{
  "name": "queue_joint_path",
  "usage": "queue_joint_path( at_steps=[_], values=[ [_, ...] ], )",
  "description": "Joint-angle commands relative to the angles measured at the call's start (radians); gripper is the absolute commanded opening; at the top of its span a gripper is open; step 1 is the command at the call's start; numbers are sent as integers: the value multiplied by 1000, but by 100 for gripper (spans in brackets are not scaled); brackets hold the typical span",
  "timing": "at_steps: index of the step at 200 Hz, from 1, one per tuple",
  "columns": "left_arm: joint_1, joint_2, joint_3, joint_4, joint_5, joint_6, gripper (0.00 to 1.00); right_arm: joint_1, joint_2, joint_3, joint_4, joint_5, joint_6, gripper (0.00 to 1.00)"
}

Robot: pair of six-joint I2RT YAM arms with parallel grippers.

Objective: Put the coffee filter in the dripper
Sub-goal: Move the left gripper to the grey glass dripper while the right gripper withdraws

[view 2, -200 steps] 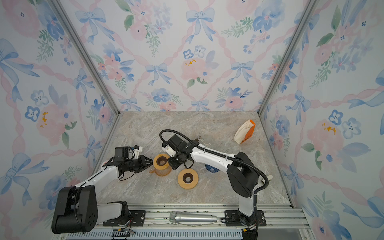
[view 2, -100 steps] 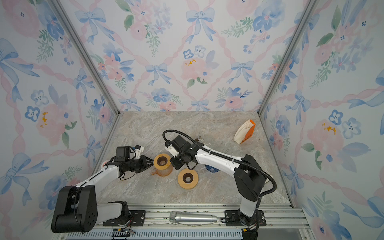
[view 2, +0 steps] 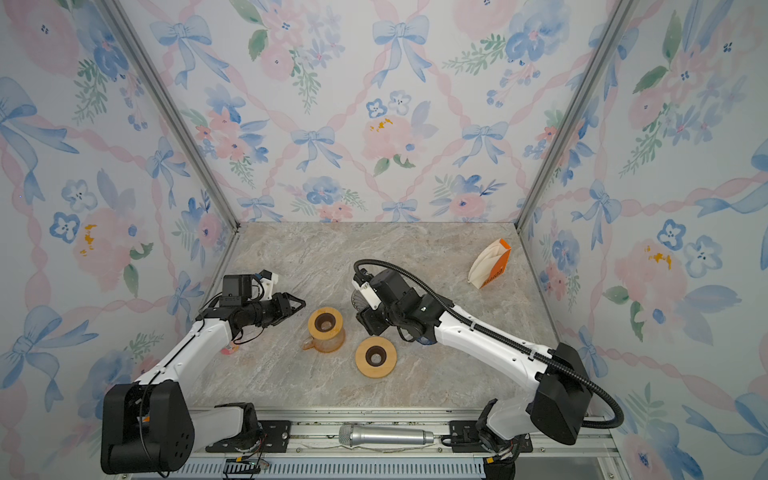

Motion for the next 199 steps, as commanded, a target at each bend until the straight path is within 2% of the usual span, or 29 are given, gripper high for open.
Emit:
queue_joint_path(
  at_steps=[1,16,34,40,67,111,168,199],
  values=[
    [2,-7,72,-29,-15,39,58,-11,-87,-54,49,79,-29,82],
    [-11,0,113,-29,-5,53,64,-16,-145,-92,71,96,-35,92],
    [-59,5,168,-31,-8,89,72,-27,-202,-132,85,104,-40,100],
    [-78,7,189,-32,-10,98,74,-32,-220,-143,89,105,-40,96],
    [-159,50,269,-43,-18,117,78,-55,-278,-181,88,103,-33,97],
    [-298,159,388,-82,-113,143,80,-103,-354,-230,77,81,-5,97],
    [-392,389,590,-232,-252,257,80,-182,-396,-269,52,16,6,96],
    [-425,503,674,-260,-262,273,74,-216,-406,-297,63,-7,16,97]
  ],
)
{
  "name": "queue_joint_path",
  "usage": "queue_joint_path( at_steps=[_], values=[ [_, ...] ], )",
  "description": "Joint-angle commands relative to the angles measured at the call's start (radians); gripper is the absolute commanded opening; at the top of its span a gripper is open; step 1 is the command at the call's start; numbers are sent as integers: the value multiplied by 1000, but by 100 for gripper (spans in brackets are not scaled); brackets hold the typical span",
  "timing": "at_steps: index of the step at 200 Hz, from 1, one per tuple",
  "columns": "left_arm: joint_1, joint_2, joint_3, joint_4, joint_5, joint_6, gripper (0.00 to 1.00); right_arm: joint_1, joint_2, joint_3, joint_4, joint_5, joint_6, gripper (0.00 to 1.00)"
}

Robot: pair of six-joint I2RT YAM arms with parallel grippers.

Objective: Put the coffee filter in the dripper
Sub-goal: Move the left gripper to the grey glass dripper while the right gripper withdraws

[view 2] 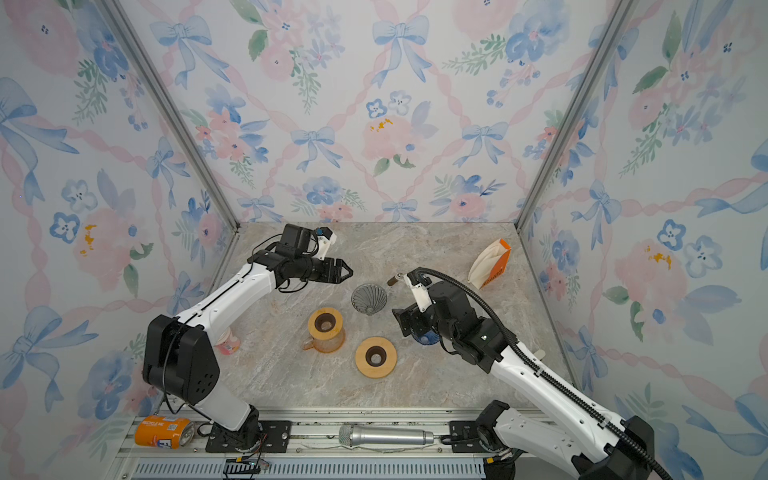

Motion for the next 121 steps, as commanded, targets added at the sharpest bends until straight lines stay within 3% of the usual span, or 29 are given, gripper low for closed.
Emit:
queue_joint_path(
  at_steps=[1,63,121],
  values=[
    [-21,65,60,-68,-37,47,74,-27,-20,-29,-1,-35,22,96],
    [-73,214,149,-105,-41,88,63,-68,-29,-76,27,-52,34,96],
    [-91,255,134,-114,-63,97,52,-92,-5,-82,46,-68,32,96]
  ],
)
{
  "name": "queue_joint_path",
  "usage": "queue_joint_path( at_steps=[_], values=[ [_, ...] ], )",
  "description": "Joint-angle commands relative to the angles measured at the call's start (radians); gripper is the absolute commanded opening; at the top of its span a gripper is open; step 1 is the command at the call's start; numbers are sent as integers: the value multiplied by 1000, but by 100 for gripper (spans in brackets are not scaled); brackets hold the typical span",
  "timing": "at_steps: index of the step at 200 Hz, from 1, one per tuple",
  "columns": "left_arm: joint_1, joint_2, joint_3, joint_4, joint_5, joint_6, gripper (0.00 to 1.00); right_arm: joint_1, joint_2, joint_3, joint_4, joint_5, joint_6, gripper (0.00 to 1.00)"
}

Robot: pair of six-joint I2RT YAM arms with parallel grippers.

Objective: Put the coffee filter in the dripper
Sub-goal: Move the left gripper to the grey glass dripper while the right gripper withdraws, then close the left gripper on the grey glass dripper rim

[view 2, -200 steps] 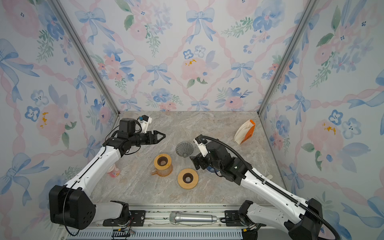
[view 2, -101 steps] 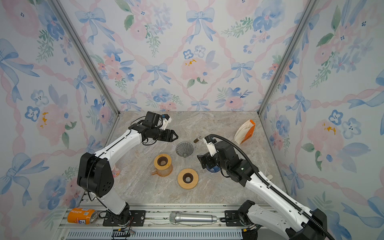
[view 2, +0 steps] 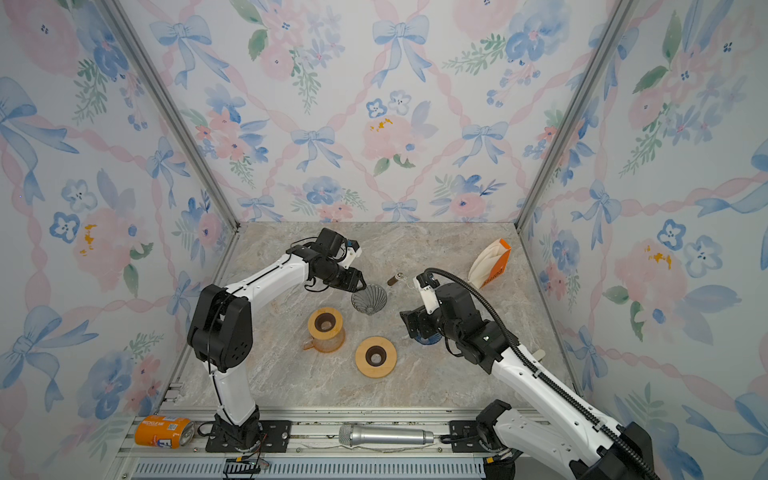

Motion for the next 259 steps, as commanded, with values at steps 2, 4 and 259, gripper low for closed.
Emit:
queue_joint_path(
  at_steps=[2,4,259],
  values=[
    [-6,22,7,-22,-17,20,52,-13,12,-12,28,-18,10,96],
    [-8,23,7,-23,-18,20,52,-13,14,-12,29,-18,10,96],
    [-46,96,28,-22,-45,-16,19,-18,62,-22,83,-42,32,96]
  ],
)
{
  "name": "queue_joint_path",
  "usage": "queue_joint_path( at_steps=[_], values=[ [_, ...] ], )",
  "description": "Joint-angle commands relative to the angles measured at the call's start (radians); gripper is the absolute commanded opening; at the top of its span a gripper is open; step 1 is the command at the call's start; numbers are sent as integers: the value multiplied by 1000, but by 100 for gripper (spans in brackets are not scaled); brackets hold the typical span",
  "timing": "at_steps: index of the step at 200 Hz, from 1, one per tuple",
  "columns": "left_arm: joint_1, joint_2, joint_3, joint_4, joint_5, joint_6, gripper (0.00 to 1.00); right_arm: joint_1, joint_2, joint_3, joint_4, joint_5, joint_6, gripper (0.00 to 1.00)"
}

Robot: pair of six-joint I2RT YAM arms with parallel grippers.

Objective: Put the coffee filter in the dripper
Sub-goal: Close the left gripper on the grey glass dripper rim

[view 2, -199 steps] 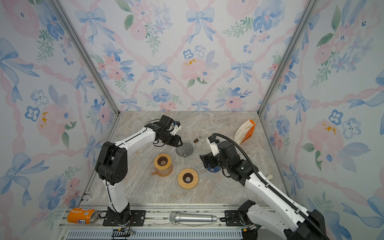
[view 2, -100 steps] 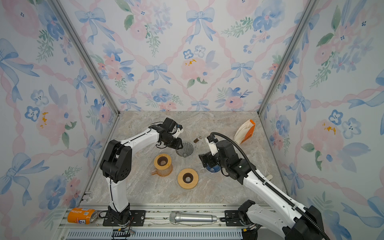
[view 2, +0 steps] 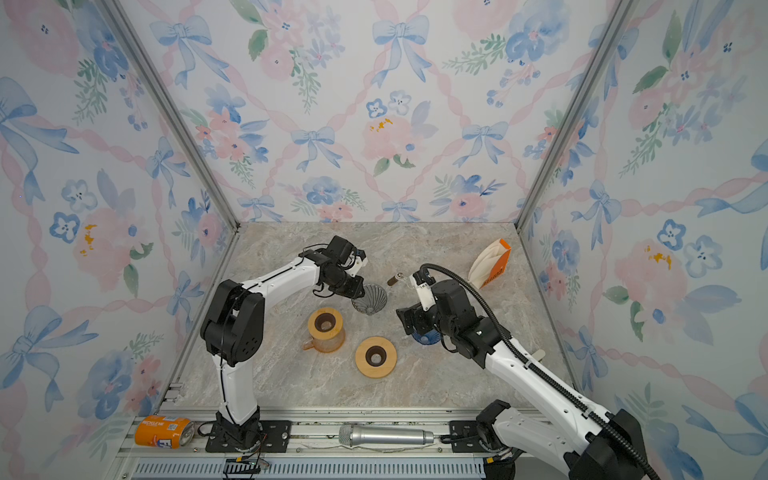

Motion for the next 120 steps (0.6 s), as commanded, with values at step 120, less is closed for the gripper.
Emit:
queue_joint_path(
  at_steps=[120],
  values=[
    [-4,-20,63,-20,46,-57,3,-11,-37,-32,-4,5,31,96]
  ],
)
